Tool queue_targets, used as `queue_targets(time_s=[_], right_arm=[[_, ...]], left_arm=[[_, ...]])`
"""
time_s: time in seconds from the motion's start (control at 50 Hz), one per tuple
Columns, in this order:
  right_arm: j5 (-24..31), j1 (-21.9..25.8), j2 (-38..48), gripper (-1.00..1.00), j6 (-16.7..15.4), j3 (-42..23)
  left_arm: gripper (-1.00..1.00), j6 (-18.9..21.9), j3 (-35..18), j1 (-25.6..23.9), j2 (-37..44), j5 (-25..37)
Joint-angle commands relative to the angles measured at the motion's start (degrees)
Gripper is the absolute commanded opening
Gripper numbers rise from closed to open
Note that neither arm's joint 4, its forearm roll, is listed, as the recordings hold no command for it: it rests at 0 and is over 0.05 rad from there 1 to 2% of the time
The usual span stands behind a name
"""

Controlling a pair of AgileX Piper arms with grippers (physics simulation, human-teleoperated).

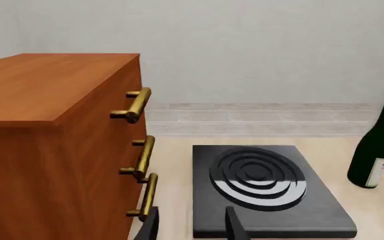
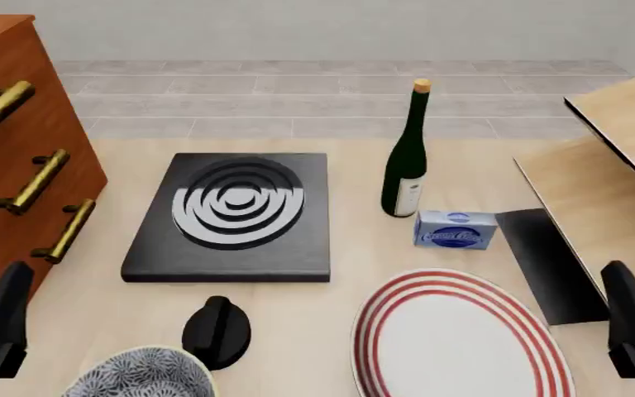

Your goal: Put the bowl on the top of the cabinet.

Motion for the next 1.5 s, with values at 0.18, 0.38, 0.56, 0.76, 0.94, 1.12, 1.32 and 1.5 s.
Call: queue_targets(time_s=[0.18,0.38,0.56,0.76,0.94,1.12,1.32,1.5], right_arm=[[0.37,0.18,0.0,1.0,-0.38,-0.22],[0.08,0.19,0.13,1.0,-0.35,0.02],[0.0,0.19,0.01,1.0,-0.11,0.02],[0.13,0.22,0.03,1.0,0.42,0.05],[0.19,0.37,0.07,1.0,0.58,0.08],[-0.53,0.28,0.77,1.0,0.75,0.04],[-0.61,0.28,0.82,1.0,0.82,0.08],[-0.28,0.37,0.54,1.0,0.78,0.08]], left_arm=[[1.0,0.39,-0.32,-1.01,0.08,0.23],[1.0,0.53,-0.18,-1.37,0.22,-0.13],[1.0,3.81,-4.44,-2.63,0.05,0.15],[1.0,-1.67,-24.71,-4.16,7.74,15.08],[1.0,-2.07,-32.28,-5.6,10.1,18.98],[1.0,-1.21,-37.32,-7.53,11.48,24.32],[1.0,-0.24,-36.59,-8.24,13.87,29.72],[1.0,1.25,-34.17,-9.08,14.81,33.13]])
